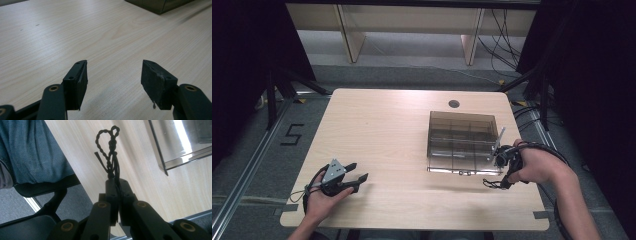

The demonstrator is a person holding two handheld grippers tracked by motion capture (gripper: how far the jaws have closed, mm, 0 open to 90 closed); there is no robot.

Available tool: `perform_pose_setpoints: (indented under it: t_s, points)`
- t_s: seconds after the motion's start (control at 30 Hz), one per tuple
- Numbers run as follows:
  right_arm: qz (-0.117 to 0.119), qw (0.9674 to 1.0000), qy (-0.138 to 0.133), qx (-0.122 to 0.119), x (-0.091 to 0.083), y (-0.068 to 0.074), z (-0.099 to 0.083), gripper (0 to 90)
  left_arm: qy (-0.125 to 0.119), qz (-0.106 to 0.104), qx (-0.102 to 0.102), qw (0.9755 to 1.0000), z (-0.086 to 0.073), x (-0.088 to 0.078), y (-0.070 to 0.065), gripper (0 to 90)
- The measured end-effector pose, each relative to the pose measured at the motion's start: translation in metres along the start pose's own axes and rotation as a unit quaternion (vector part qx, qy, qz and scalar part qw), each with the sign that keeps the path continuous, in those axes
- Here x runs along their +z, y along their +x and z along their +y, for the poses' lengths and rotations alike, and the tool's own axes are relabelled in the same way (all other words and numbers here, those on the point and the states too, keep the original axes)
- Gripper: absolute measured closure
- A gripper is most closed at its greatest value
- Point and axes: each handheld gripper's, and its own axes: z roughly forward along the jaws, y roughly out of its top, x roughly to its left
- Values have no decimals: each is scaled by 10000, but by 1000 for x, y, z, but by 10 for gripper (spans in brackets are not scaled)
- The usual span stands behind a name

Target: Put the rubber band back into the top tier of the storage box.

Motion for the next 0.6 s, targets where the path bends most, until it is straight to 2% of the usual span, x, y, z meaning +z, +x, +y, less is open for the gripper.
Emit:
perform_pose_setpoints:
  t_s: [0.03, 0.07, 0.13, 0.2, 0.27, 0.3, 0.37, 0.4, 0.47, 0.5, 0.53, 0.57, 0.6]
  points:
    - [-42, 10000, -41, -4, -1, 0, 0, 886, 1, 1, 2, 10000, 0, 0, 0, 379]
    - [-80, 9999, -20, 130, -2, 1, 0, 886, -1, 0, -4, 10000, 0, 0, 0, 379]
    - [-87, 10000, -47, 10, -4, -1, 0, 886, -1, -1, -1, 10000, 0, 0, 0, 379]
    - [-119, 9999, -62, 100, -6, -1, 0, 886, -9, -8, 1, 10000, 0, 0, 0, 379]
    - [-114, 9999, -75, 6, -8, -3, 1, 886, -1, 1, 4, 10000, 0, 0, 0, 379]
    - [-159, 9998, -70, 140, -9, -2, 2, 886, -4, -5, -8, 10000, 0, 0, 0, 379]
    - [-137, 9998, -135, -28, -10, -5, 3, 886, -11, 3, 3, 10000, 0, 0, 0, 379]
    - [-140, 9998, -101, 136, -11, -3, 3, 887, -10, 4, -1, 10000, 0, 0, 0, 379]
    - [-137, 9998, -154, -10, -12, -7, 4, 886, -10, 0, -3, 10000, 0, 0, 0, 379]
    - [-182, 9997, -117, 74, -13, -6, 4, 886, -12, -7, -4, 10000, 0, 0, 0, 380]
    - [-183, 9997, -134, 22, -14, -7, 4, 886, -9, -5, -20, 10000, 0, 0, 0, 379]
    - [-216, 9996, -109, 137, -14, -6, 4, 886, -13, -3, -16, 10000, 0, 0, 0, 379]
    - [-221, 9996, -124, 121, -15, -6, 5, 886, -15, -7, 19, 10000, 0, 0, 0, 379]
